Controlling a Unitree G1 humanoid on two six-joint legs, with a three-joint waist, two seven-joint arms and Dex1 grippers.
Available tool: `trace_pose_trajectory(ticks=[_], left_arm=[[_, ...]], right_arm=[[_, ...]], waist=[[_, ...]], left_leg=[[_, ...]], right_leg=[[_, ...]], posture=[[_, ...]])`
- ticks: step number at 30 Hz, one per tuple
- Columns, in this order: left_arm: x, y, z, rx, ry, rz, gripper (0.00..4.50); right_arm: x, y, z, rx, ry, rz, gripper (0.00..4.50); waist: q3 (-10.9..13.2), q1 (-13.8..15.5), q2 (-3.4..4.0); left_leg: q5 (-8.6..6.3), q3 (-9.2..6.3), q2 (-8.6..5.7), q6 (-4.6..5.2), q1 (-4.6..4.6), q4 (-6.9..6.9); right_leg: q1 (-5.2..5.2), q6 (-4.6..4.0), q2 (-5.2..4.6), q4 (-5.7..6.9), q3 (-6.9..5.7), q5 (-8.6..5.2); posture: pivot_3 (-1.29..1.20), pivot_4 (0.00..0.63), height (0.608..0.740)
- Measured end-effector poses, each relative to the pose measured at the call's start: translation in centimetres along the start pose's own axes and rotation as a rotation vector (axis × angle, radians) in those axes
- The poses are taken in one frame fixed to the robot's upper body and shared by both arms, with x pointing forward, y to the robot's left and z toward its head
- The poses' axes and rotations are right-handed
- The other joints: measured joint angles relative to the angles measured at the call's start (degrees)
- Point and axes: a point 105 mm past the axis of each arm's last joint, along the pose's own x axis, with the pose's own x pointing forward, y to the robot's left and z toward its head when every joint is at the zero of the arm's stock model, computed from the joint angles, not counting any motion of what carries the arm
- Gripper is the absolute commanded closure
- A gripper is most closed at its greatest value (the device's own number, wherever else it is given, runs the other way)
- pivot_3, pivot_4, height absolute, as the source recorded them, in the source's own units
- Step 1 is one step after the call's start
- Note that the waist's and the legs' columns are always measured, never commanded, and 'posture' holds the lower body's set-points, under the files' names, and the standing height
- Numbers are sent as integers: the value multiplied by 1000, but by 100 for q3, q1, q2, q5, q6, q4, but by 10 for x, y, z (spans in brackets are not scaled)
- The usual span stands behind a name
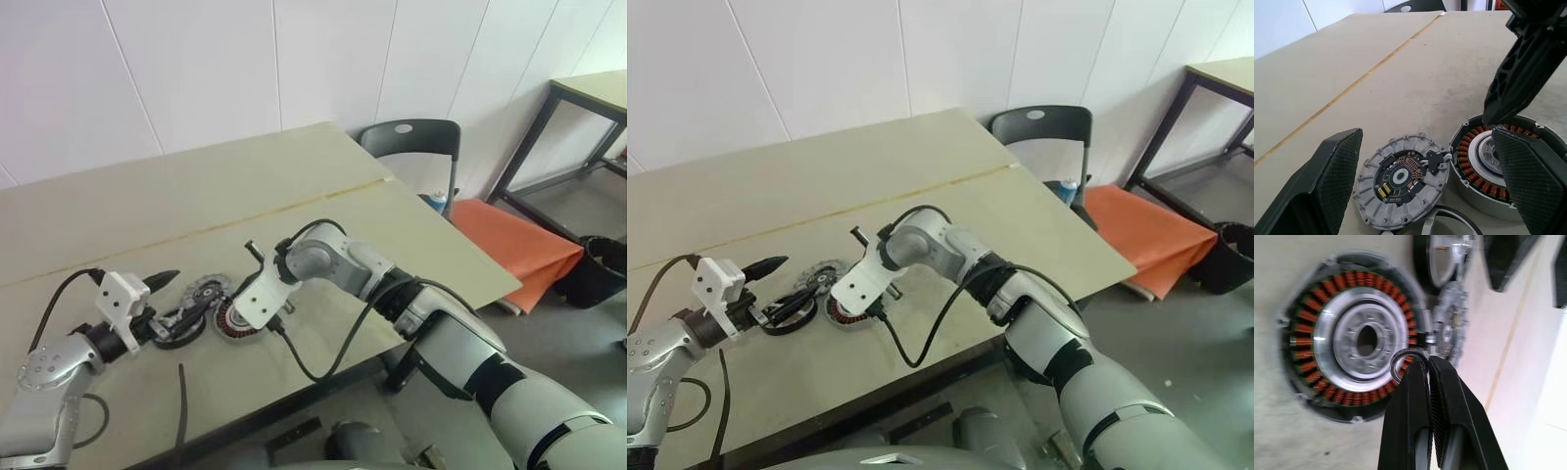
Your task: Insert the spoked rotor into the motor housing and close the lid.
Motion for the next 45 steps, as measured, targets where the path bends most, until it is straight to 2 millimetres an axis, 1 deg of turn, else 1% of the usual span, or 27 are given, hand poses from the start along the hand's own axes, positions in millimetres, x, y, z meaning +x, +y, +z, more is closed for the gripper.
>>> trace_pose_trajectory(ticks=[2,4,7,11,14,18,23,29,32,36,45], left_arm=[[1,0,0,-1,0,-3,0],[1,-1,-1,-5,3,-7,0],[2,-1,-2,-6,4,-8,0],[2,-1,-2,-6,3,-8,0],[1,-2,-3,-8,6,-8,0],[-2,-5,-7,-19,20,-18,0],[-9,-10,-14,-30,58,-33,0],[-12,-8,-8,-5,51,-24,0],[-15,-9,-9,-9,59,-23,0],[-20,-10,-13,-23,79,-15,0],[-19,-12,-9,-24,66,-20,0]], right_arm=[[2,7,-1,17,1,50,4471],[4,8,2,34,-11,73,4471],[4,4,8,52,-19,124,4471],[-3,-7,6,37,19,177,4471],[-2,-11,6,36,29,207,4471],[4,-12,6,32,52,257,4471],[11,-6,8,36,55,314,4471],[21,-13,22,-2,41,331,4471],[25,-14,26,-4,31,324,4471],[25,-15,23,-5,42,319,4471],[17,-21,18,-29,72,343,4471]], waist=[[0,1,0],[0,1,1],[1,-7,2],[2,-1,3],[2,0,3],[3,-14,4],[4,-4,4],[4,-7,5],[4,-8,4],[5,-1,4],[5,-7,4]], left_leg=[[0,0,0,0,0,0],[0,-1,1,0,0,0],[0,-4,2,0,1,0],[0,-6,2,0,0,0],[0,-6,2,0,0,0],[0,-7,3,0,-1,-2],[0,-8,4,0,-3,-3],[0,-9,4,0,-3,-3],[0,-9,4,-1,-6,-3],[0,-10,3,-1,-5,-1],[0,-9,2,-1,-6,-2]], right_leg=[[0,0,0,0,0,0],[0,0,0,1,0,0],[-1,0,2,2,-1,0],[-2,0,0,2,-2,0],[-1,0,-3,2,-2,0],[-5,0,-3,2,-1,0],[-6,-1,-4,2,-2,0],[-7,-1,-3,3,-2,0],[-8,-1,-5,2,-2,0],[-8,-2,-8,2,-2,-1],[-9,-1,-5,2,-2,-1]], posture=[[0,0,740],[0,0,740],[0,0,740],[0,0,740],[0,0,740],[0,0,740],[0,0,740],[0,0,740],[0,0,740],[0,0,740],[0,0,740]])
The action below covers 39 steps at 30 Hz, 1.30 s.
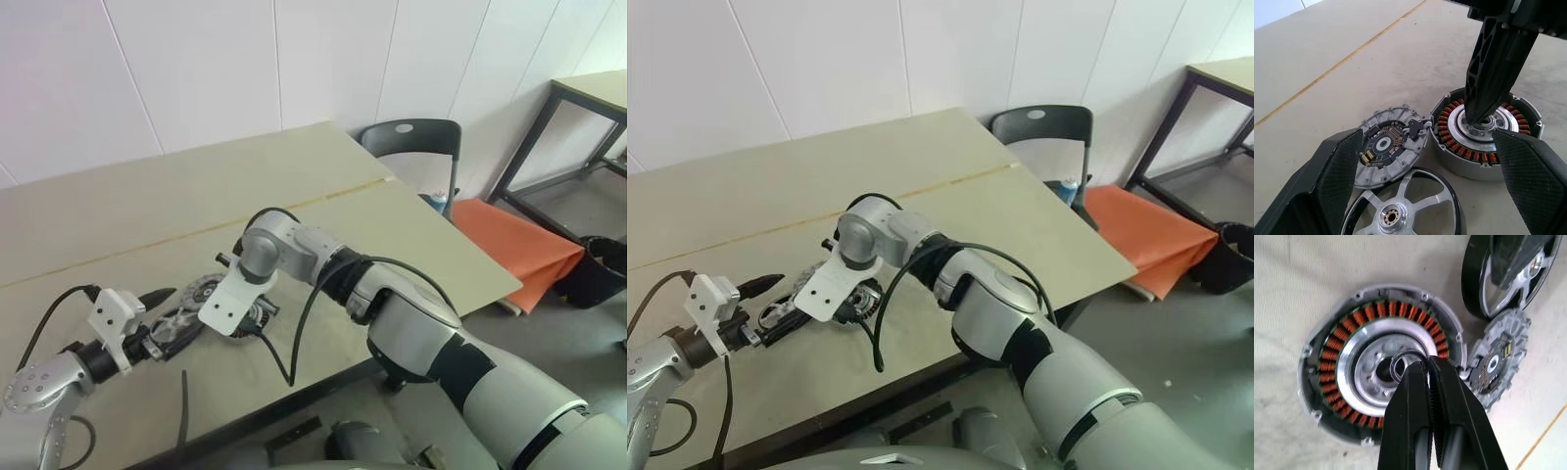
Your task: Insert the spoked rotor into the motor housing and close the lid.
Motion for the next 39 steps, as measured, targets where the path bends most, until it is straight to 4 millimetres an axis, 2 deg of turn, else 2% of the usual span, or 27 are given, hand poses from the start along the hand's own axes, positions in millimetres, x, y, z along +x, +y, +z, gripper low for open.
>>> trace_pose_trajectory(ticks=[21,39], left_arm=[[0,-1,-3,-18,-5,23,0],[-1,-1,-2,-16,-4,33,0]], right_arm=[[0,5,-4,4,7,45,4471],[1,1,-5,15,13,18,4471]], waist=[[0,1,-1],[0,0,0]], left_leg=[[0,0,0,0,-1,0],[0,0,0,0,-1,0]], right_leg=[[0,0,0,0,0,0],[0,0,0,0,0,0]], posture=[[0,0,740],[0,0,740]])
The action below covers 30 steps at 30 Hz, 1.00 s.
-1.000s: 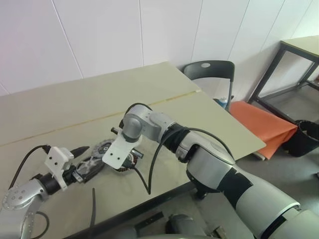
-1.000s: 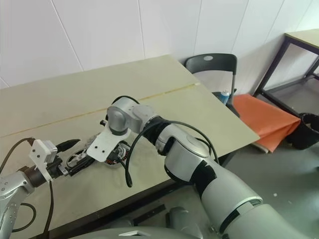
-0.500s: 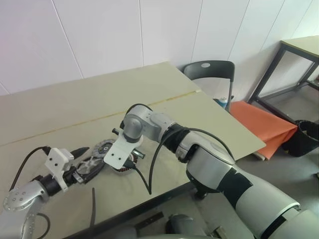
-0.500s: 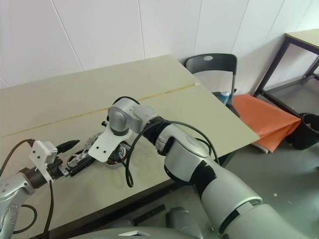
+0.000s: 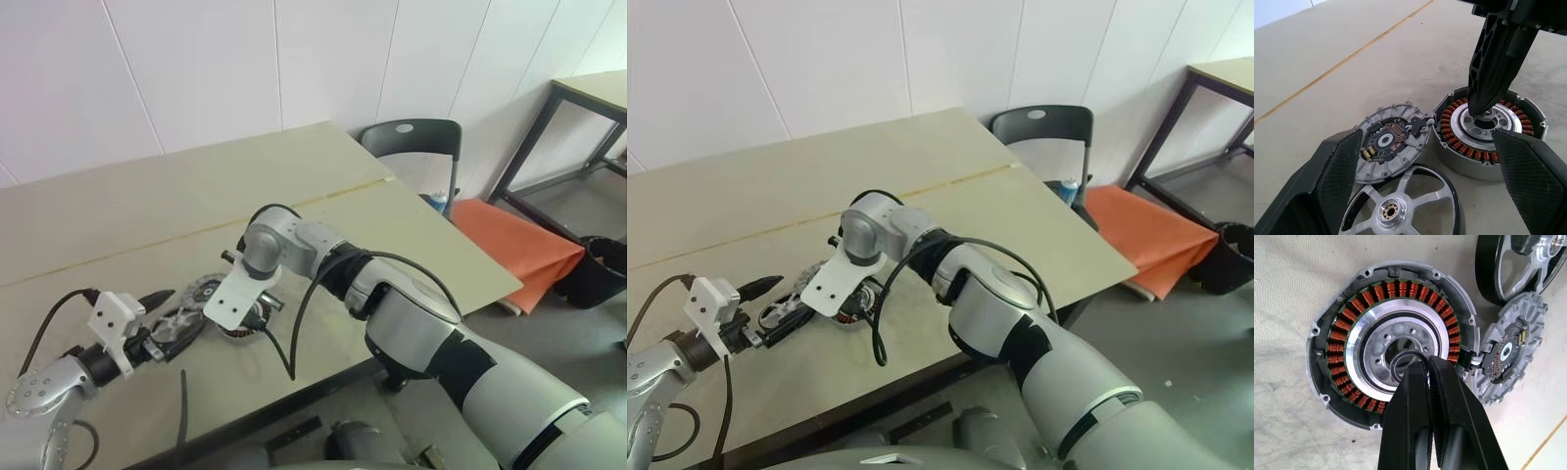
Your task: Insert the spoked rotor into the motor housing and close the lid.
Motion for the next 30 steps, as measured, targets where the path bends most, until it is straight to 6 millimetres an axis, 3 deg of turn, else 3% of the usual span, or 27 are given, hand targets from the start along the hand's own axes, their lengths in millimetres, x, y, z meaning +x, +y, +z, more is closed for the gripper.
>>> trace_pose_trajectory(ticks=[30], left_arm=[[0,0,1,2,-2,-1,0]], right_arm=[[-2,0,2,11,-24,8,4471]], waist=[[0,1,0]], left_leg=[[0,1,0,0,0,0]], right_leg=[[0,0,0,0,0,0]], posture=[[0,0,740]])
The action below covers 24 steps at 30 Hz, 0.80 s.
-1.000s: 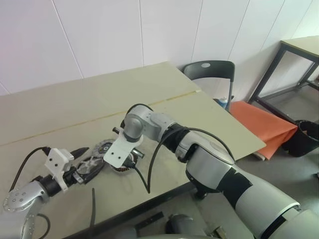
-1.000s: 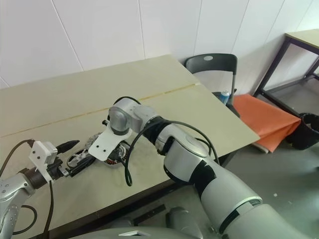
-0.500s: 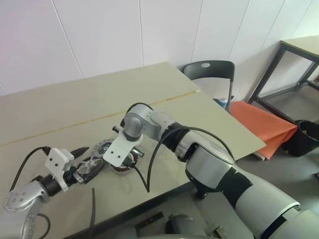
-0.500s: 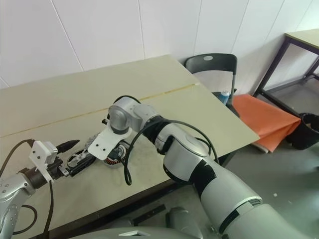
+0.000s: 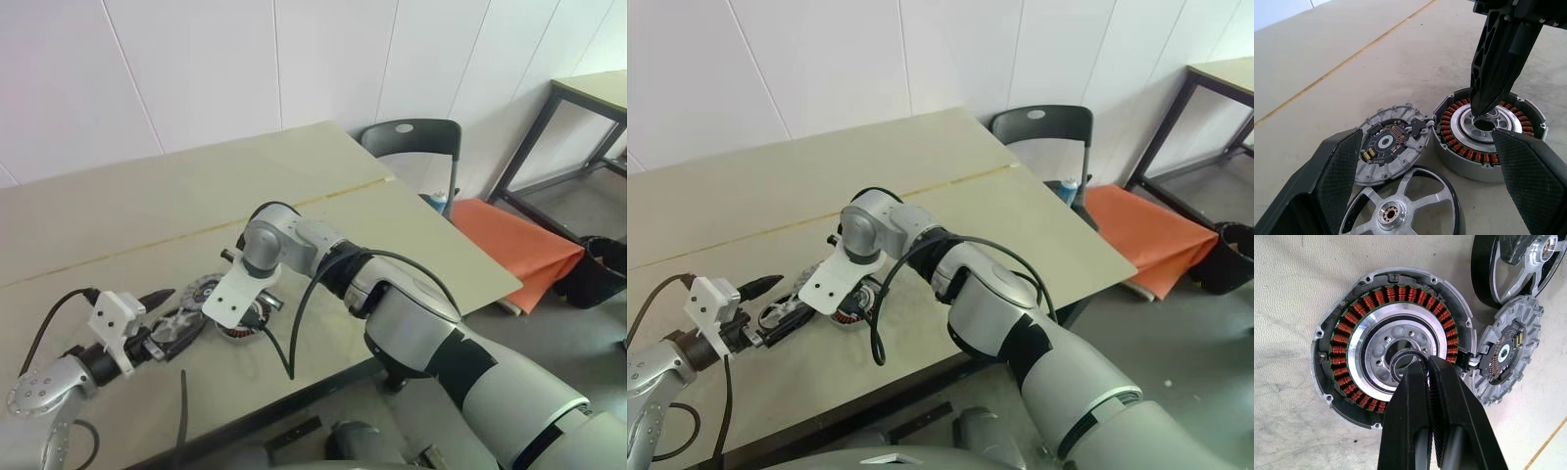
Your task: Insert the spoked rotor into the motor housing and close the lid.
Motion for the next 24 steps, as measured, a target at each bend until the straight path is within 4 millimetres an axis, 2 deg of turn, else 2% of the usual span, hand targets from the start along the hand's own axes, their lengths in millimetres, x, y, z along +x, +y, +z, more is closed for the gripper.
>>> trace_pose_trajectory(ticks=[24], left_arm=[[0,0,0,0,1,0,0]], right_arm=[[0,-1,1,-4,-2,-8,4471]], waist=[[0,0,0]], left_leg=[[0,0,0,0,0,0]], right_leg=[[0,0,0,1,0,0]], posture=[[0,0,740]])
